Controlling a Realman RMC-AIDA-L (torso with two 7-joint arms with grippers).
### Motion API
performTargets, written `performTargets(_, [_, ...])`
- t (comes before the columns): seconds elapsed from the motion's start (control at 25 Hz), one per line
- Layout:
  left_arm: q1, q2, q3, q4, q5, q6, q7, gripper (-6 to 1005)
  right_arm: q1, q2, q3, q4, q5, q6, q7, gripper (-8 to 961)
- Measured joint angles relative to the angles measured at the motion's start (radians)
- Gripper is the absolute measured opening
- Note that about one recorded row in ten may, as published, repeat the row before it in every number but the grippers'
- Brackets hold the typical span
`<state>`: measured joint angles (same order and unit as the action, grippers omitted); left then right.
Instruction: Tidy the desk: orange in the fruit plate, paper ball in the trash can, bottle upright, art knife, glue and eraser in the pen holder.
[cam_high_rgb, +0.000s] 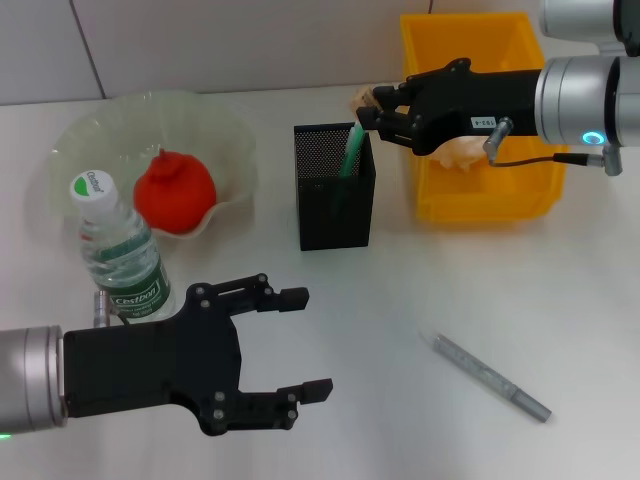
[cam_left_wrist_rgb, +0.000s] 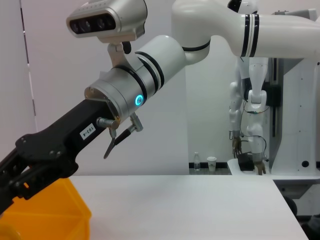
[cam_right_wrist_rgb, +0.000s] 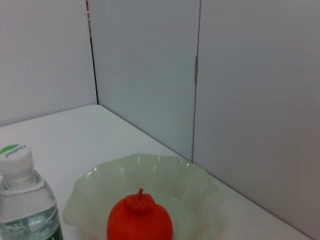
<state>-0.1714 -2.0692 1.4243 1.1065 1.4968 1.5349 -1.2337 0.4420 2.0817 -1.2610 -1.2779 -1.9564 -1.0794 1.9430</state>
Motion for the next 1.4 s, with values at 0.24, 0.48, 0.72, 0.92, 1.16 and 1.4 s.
performTargets(0.24, [-0.025,-0.002,0.003,-0.028,-0.001,-0.001,0.000,801,0.012,0.000,0.000,0.006,-0.003,0.004,0.021,253])
performTargets(0.48, [-0.053,-0.002,0.006,-0.057,-0.001,-0.001,0.001,801,0.061,-0.001,0.011,0.080,-0.005,0.018,0.023,256])
performTargets(0.72, [-0.059,-0.002,0.013,-0.062,-0.001,-0.001,0.002,800,0.107,-0.001,0.002,0.147,-0.037,0.050,0.015,259])
performTargets(0.92, [-0.059,-0.002,0.013,-0.062,-0.001,-0.001,0.002,800,0.123,-0.001,0.002,0.171,-0.041,0.052,0.013,261])
performTargets(1.16, [-0.059,-0.002,0.013,-0.062,-0.001,-0.001,0.002,800,0.136,-0.002,0.002,0.188,-0.041,0.052,0.013,263])
performTargets(1.4, [-0.059,-0.002,0.013,-0.062,-0.001,-0.001,0.002,800,0.143,-0.003,0.002,0.202,-0.041,0.052,0.012,266])
